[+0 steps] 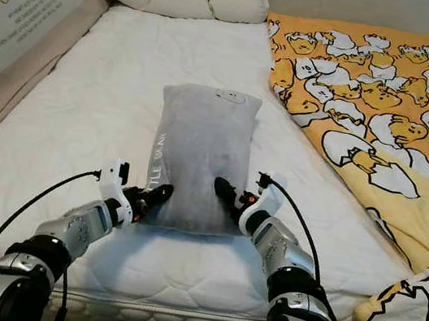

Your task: Clean up the room

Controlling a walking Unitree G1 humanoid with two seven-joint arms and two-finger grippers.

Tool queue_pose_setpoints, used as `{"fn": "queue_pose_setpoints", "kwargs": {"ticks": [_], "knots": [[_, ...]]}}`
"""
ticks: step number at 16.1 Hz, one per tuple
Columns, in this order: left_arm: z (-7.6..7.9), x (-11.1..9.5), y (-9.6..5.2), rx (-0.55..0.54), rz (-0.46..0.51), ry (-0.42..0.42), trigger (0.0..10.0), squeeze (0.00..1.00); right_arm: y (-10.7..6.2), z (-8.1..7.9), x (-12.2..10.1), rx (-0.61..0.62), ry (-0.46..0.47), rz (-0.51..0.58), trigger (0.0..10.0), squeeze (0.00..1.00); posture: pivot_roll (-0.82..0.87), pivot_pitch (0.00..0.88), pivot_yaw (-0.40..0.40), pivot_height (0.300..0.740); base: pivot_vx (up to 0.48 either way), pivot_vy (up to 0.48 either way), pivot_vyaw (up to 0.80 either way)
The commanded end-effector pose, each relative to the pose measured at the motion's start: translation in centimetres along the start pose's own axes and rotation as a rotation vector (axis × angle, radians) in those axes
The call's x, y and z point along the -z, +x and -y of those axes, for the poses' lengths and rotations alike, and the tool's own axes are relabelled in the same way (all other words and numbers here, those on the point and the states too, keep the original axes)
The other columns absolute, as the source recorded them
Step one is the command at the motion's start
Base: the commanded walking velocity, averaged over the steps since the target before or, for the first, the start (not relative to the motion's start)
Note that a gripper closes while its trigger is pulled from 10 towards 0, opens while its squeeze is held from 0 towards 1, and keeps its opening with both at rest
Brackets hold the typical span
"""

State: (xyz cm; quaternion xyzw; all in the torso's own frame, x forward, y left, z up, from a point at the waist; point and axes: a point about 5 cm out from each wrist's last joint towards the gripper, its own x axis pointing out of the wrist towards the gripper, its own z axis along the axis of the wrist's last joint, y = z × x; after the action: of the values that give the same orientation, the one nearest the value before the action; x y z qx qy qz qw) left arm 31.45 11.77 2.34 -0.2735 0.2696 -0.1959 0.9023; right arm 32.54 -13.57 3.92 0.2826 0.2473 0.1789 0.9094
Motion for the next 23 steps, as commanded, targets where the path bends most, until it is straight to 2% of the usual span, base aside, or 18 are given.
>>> {"fn": "queue_pose_setpoints", "kwargs": {"ticks": [1, 2, 6, 8, 10, 11, 13, 16, 17, 19, 20, 21, 22, 23], "knots": [[0.5, 0.7, 0.3, 0.018, -0.058, 0.028, 0.0, 0.00, 0.3, -0.4, 0.5, -0.016, -0.007, -0.028, 0.0, 0.00, -0.04, 0.000, 0.046, 0.740, 0.000, 0.000, 0.00], [0.6, 0.5, 0.4, 0.029, -0.058, 0.079, 0.0, 0.00, 0.2, -0.4, 0.5, -0.014, -0.014, -0.027, 0.0, 0.00, -0.04, 0.000, 0.050, 0.740, 0.000, 0.000, 0.00], [0.6, 0.7, 0.4, 0.040, -0.089, 0.106, 0.0, 0.00, 0.0, 0.1, 0.1, 0.023, -0.020, 0.008, 0.0, 0.00, -0.06, 0.000, 0.060, 0.740, 0.000, 0.000, 0.00], [0.8, 0.7, 0.4, 0.047, -0.110, 0.158, 0.0, 0.00, -0.1, 0.1, 0.5, 0.033, -0.122, -0.017, 0.0, 0.00, -0.06, 0.000, 0.068, 0.740, 0.000, 0.000, 0.00], [0.8, 0.4, 0.3, 0.065, -0.101, 0.200, 0.0, 0.00, -0.1, -0.4, 0.5, -0.002, -0.134, -0.013, 0.0, 0.00, -0.06, 0.000, 0.072, 0.740, 0.000, 0.000, 0.00], [0.8, -0.2, 0.1, 0.090, -0.087, 0.243, 0.0, 0.00, -0.2, -0.8, 0.1, -0.041, -0.143, 0.015, 0.0, 0.00, -0.06, 0.000, 0.073, 0.740, 0.000, 0.000, 0.00], [0.5, -1.2, -0.8, 0.134, -0.062, 0.273, 0.0, 0.00, -0.6, -1.4, -0.7, -0.079, -0.139, 0.063, 0.0, 0.00, -0.05, 0.000, 0.072, 0.740, 0.000, 0.000, 0.00], [0.7, -1.7, -2.3, 0.195, -0.056, 0.325, 0.0, 0.00, -2.1, -2.4, -2.0, -0.159, -0.159, 0.118, 0.0, 0.00, -0.03, 0.000, 0.053, 0.740, 0.000, 0.000, 0.00], [1.1, -1.8, -3.1, 0.219, -0.050, 0.355, 0.0, 0.00, -3.2, -2.8, -2.3, -0.202, -0.166, 0.125, 0.0, 0.00, -0.02, 0.000, 0.042, 0.740, 0.000, 0.000, 0.00], [2.1, -2.1, -5.7, 0.266, -0.033, 0.372, 0.0, 0.00, -5.7, -3.7, -2.3, -0.277, -0.198, 0.109, 0.0, 0.00, -0.02, 0.000, 0.039, 0.740, 0.000, 0.000, 0.00], [2.5, -2.2, -6.5, 0.279, -0.028, 0.370, 0.0, 0.00, -6.3, -3.8, -2.3, -0.288, -0.196, 0.104, 0.0, 0.00, -0.02, 0.000, 0.039, 0.740, 0.000, 0.000, 0.00], [3.4, -2.6, -9.0, 0.310, -0.011, 0.372, 0.0, 0.00, -8.6, -3.9, -2.0, -0.324, -0.207, 0.075, 0.0, 0.00, -0.02, 0.000, 0.043, 0.740, 0.000, 0.000, 0.00], [3.7, -2.8, -9.7, 0.321, -0.007, 0.370, 0.0, 0.00, -9.2, -3.8, -1.8, -0.329, -0.209, 0.064, 0.0, 0.00, -0.01, 0.000, 0.043, 0.740, 0.000, 0.000, 0.00], [4.1, -2.8, -11.1, 0.327, -0.007, 0.377, 0.0, 0.00, -10.7, -3.8, -1.5, -0.346, -0.226, 0.039, 0.0, 0.00, -0.01, 0.000, 0.044, 0.740, 0.000, 0.000, 0.00]]}}
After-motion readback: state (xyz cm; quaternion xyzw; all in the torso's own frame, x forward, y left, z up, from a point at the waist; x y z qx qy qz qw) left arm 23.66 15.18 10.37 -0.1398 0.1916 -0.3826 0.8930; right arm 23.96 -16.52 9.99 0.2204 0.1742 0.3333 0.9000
